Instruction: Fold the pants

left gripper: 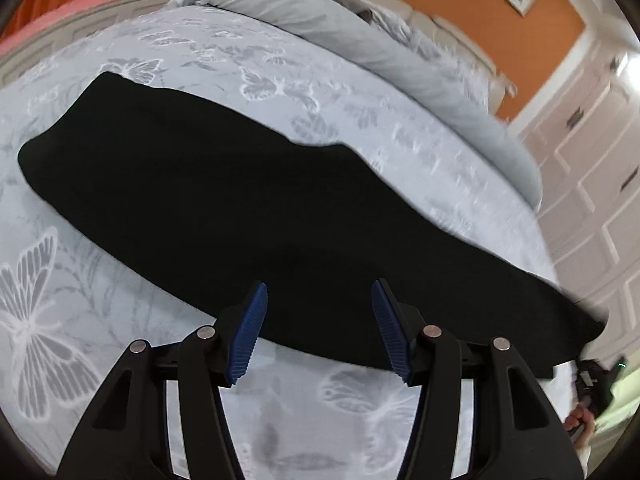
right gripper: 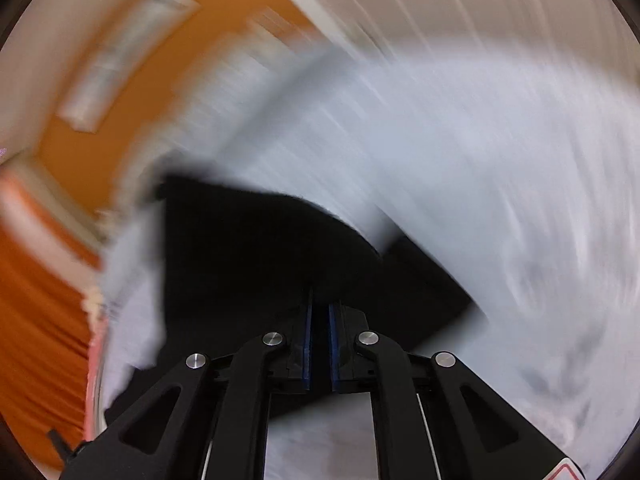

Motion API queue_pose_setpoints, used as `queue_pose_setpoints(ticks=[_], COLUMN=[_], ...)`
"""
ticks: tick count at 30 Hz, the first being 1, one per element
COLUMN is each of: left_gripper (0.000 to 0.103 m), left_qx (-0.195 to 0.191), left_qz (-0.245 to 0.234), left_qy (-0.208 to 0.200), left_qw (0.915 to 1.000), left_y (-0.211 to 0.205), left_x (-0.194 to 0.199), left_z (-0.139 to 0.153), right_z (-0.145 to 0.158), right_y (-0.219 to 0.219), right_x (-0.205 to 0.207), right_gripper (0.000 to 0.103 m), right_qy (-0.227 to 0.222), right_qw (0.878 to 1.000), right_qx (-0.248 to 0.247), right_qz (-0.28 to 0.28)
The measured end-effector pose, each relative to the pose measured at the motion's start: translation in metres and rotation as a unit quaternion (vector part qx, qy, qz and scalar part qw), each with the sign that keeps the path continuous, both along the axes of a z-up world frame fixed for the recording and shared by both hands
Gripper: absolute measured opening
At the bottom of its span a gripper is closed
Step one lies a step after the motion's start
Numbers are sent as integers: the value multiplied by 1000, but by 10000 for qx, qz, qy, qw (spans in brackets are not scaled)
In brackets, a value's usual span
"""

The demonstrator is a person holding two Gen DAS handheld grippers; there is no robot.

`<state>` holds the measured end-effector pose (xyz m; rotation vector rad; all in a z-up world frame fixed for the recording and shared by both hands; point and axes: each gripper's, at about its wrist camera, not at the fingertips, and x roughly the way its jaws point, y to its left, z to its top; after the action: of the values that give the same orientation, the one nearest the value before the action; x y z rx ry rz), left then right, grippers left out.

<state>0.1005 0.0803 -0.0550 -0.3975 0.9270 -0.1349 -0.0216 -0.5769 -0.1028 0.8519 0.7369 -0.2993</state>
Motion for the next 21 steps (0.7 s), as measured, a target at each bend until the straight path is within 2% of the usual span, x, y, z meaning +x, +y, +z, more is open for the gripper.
queue_pose_setpoints(ticks=[1,2,3,5,6,7,8,11,15,17,19,21], left_gripper=[53,53,53,53,53,53,53,53,53,54,54,54], left_qx=[3,-61,-140,-209,-206,-182,-133,-104,-217,-186,-110,13], left_qz=[26,28,35,103,154,196,239,260,231,229,265,329], left_qy=[32,20,-8,-91,-144,-167,-194,-190,-138,-193,-246,-302], left_qw=[10000,10000,9999,9997,9996,9995,9994,9994,9994,9994,9993,9990], left_y=[1,3,5,9,11,11,12,14,16,16,15,16], left_x=[1,1,-1,-4,-4,-5,-3,-4,-1,1,3,6], left_z=[-2,-1,0,3,5,6,7,7,6,8,10,12], right_z=[-26,-26,-17,14,25,31,35,26,0,-9,-10,-5], right_y=[-4,-3,0,9,14,17,18,20,13,10,14,15], right_x=[0,-4,-6,-13,-17,-16,-12,-1,6,13,20,23], right_gripper=[5,5,14,36,62,75,75,75,75,69,14,10], right_qy=[516,394,336,21,-195,-283,-278,87,537,668,850,717], right_qw=[9986,9991,9991,9984,9979,9974,9967,9949,9940,9929,9891,9913], right_qx=[39,-41,-224,-557,-612,-661,-753,-1004,-951,-978,-1200,-1098], right_qz=[60,139,159,1,-51,-72,-81,-33,-109,-74,33,89])
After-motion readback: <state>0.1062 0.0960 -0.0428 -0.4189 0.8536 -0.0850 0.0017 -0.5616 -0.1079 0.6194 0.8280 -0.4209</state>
